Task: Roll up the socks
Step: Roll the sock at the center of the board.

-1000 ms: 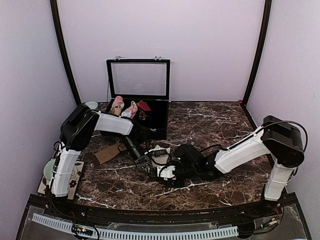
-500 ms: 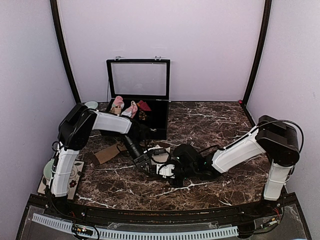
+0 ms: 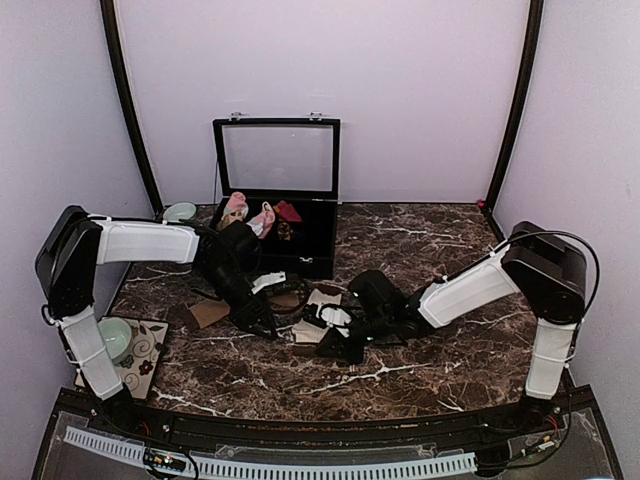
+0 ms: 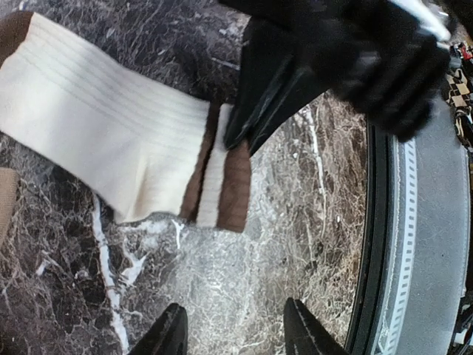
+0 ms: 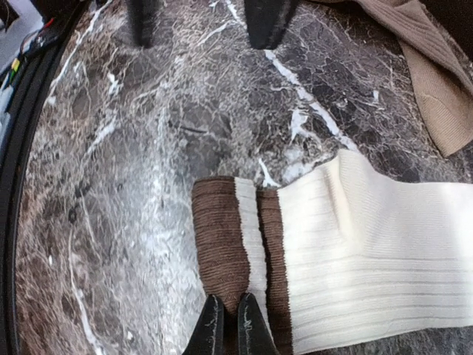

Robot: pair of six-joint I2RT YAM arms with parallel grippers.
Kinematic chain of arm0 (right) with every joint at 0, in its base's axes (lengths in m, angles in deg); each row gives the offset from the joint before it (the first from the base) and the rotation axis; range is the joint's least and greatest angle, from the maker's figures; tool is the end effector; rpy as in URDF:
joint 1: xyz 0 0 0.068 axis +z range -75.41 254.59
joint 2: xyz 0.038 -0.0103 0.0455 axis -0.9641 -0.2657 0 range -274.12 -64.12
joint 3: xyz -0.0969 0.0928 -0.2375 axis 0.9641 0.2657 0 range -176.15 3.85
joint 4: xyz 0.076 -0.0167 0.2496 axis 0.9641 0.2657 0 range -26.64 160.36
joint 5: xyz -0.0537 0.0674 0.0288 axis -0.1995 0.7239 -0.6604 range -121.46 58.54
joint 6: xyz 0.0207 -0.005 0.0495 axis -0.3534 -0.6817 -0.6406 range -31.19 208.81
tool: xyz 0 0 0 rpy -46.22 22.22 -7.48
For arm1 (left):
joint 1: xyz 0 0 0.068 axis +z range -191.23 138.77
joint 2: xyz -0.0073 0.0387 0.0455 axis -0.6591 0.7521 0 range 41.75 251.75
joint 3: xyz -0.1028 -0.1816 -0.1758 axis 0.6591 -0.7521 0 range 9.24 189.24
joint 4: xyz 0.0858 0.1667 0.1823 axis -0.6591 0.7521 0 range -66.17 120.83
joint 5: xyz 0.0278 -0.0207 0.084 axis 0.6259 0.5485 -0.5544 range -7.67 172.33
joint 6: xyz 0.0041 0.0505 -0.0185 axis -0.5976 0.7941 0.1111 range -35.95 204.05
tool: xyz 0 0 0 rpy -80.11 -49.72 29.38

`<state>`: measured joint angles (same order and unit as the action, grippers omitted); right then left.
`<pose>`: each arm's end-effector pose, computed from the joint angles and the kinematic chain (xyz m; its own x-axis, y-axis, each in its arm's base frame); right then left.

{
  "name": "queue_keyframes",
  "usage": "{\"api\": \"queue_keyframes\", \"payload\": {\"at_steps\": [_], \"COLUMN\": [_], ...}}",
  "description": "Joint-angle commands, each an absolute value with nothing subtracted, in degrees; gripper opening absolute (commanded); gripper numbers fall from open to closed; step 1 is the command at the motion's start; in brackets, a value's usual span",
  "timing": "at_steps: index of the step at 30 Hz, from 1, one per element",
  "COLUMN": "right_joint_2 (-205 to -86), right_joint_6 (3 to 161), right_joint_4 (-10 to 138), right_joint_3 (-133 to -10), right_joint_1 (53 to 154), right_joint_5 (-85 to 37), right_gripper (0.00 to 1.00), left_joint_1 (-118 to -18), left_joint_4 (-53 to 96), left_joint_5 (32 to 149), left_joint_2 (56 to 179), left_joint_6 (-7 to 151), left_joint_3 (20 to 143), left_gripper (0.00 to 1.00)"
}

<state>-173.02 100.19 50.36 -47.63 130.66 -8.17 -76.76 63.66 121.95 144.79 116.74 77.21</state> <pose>0.1915 0.3101 0.1145 -0.2017 -0.6243 -0.7547 -0.9787 0.1584 0.1305 0.2644 -0.2166 0.1812 -0.3466 0.7587 -0.5516 0.9148 0.1435 -0.3775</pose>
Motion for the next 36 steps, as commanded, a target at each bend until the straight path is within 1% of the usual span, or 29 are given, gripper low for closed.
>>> {"api": "queue_keyframes", "payload": {"at_steps": [1, 3, 6, 10, 15, 19, 23, 27, 32, 36], "right_joint_2": [-181.1, -182.5, -184.1, -186.6, -188.7, -189.4, -190.1, -190.3, -190.5, -190.6], "right_joint_6": [89.3, 85.8, 80.2, 76.1, 73.0, 72.1, 72.4, 73.1, 73.5, 73.4], "right_joint_4": [65.0, 64.9, 64.5, 67.6, 70.2, 70.9, 72.8, 74.6, 75.9, 75.9], "right_joint_3": [-52.2, -52.6, -52.6, -54.1, -54.8, -54.7, -55.7, -56.8, -57.8, -57.9], "right_joint_1": [128.9, 127.4, 124.8, 123.7, 122.9, 122.8, 122.7, 122.6, 122.5, 122.4], "right_joint_5": [-2.1, 2.9, 7.1, 8.9, 8.3, 7.8, 7.4, 7.1, 6.7, 6.3], "right_gripper": [0.00, 0.00, 0.00, 0.00, 0.00, 0.00, 0.00, 0.00, 0.00, 0.00], "left_joint_1": [-77.2, -78.3, -80.8, -84.4, -87.2, -87.3, -87.3, -87.4, -87.4, -87.4], "left_joint_4": [57.6, 57.4, 57.0, 54.0, 51.5, 50.1, 47.9, 46.7, 46.8, 50.0], "left_joint_5": [124.3, 124.3, 123.8, 119.8, 113.8, 109.9, 106.6, 105.8, 104.5, 107.3], "left_joint_2": [141.5, 142.2, 143.2, 144.2, 146.3, 148.8, 149.8, 149.2, 148.6, 145.2], "left_joint_6": [118.5, 119.6, 121.4, 123.1, 126.9, 128.7, 129.9, 130.7, 131.5, 132.1], "left_joint_3": [74.1, 74.5, 74.8, 74.1, 74.4, 75.8, 75.3, 74.2, 73.6, 73.7], "left_gripper": [0.46, 0.45, 0.45, 0.44, 0.42, 0.40, 0.39, 0.44, 0.45, 0.46]}}
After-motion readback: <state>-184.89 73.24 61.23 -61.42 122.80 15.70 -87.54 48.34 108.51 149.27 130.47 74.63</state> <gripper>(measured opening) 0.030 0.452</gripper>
